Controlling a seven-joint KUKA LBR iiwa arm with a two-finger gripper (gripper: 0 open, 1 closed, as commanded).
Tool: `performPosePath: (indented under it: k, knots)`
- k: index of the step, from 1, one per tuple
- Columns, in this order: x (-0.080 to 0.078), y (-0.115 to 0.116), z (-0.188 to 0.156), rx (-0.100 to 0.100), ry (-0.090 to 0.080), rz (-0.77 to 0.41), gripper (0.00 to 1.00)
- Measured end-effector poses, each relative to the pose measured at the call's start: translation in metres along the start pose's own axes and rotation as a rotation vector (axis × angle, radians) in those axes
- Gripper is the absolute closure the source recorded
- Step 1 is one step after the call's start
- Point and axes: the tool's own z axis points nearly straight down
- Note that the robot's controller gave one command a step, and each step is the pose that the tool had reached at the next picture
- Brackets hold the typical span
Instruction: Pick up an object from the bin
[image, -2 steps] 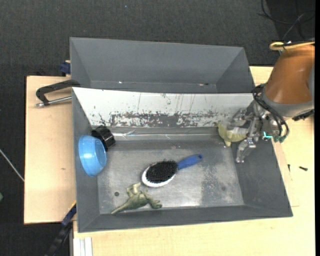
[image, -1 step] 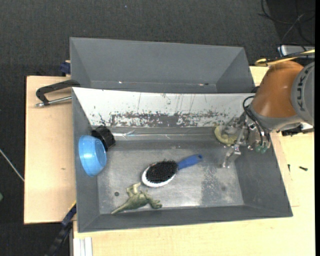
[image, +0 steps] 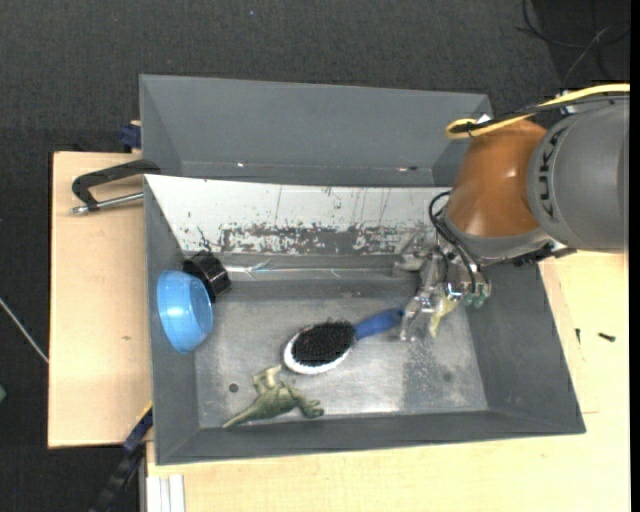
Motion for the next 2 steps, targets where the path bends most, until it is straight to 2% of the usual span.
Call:
performPosePath:
  k: [1,2]
  knots:
    - [0.000,-0.005,0.001,0.004,0.001,0.007,1.00]
    - [0.023,-0.017,-0.225,0.004,-0.017,0.109,1.00]
